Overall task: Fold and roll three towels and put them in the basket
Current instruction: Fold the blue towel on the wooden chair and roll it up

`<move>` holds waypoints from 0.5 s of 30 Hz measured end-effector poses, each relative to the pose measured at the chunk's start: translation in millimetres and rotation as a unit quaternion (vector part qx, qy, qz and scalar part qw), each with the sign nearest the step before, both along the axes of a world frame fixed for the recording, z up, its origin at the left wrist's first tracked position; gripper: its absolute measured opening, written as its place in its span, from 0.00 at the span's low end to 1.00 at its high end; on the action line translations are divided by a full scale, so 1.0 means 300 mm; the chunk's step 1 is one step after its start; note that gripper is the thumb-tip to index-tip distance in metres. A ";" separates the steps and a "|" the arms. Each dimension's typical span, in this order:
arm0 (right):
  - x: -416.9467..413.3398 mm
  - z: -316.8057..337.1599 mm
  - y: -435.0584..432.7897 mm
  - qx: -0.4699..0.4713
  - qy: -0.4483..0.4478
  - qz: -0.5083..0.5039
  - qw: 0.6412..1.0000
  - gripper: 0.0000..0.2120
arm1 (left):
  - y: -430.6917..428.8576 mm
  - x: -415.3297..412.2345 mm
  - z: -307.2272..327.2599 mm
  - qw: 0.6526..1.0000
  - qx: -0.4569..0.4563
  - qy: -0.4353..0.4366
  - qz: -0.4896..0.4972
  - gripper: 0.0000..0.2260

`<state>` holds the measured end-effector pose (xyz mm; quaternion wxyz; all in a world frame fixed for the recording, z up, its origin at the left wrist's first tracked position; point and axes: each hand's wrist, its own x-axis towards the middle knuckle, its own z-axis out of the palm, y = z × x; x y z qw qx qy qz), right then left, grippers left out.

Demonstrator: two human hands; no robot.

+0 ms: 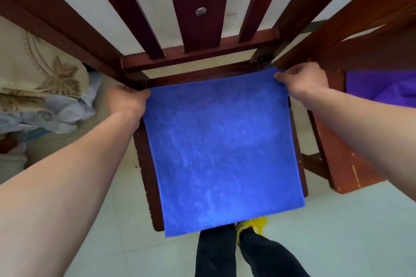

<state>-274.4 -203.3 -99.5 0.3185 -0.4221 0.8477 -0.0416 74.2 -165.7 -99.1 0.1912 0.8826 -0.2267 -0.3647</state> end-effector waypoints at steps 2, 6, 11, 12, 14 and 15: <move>-0.011 0.033 0.035 0.000 0.004 -0.012 1.000 0.19 | 0.033 0.001 0.016 0.999 0.008 -0.036 -0.011 0.13; -0.027 0.056 0.214 -0.004 -0.031 -0.060 0.998 0.16 | 0.227 -0.030 0.044 0.998 0.040 -0.041 0.017 0.17; -0.065 0.036 0.564 0.124 -0.039 -0.070 0.989 0.13 | 0.615 -0.124 0.046 0.988 0.126 0.067 0.059 0.12; -0.076 0.040 0.635 0.138 -0.043 -0.073 0.987 0.13 | 0.694 -0.139 0.041 0.984 0.139 0.084 0.069 0.11; -0.093 0.040 0.720 0.146 -0.053 -0.082 0.984 0.12 | 0.791 -0.146 0.021 0.981 0.143 0.102 0.081 0.10; -0.104 0.045 0.765 0.148 -0.063 -0.082 0.984 0.12 | 0.844 -0.155 0.021 0.982 0.137 0.103 0.083 0.10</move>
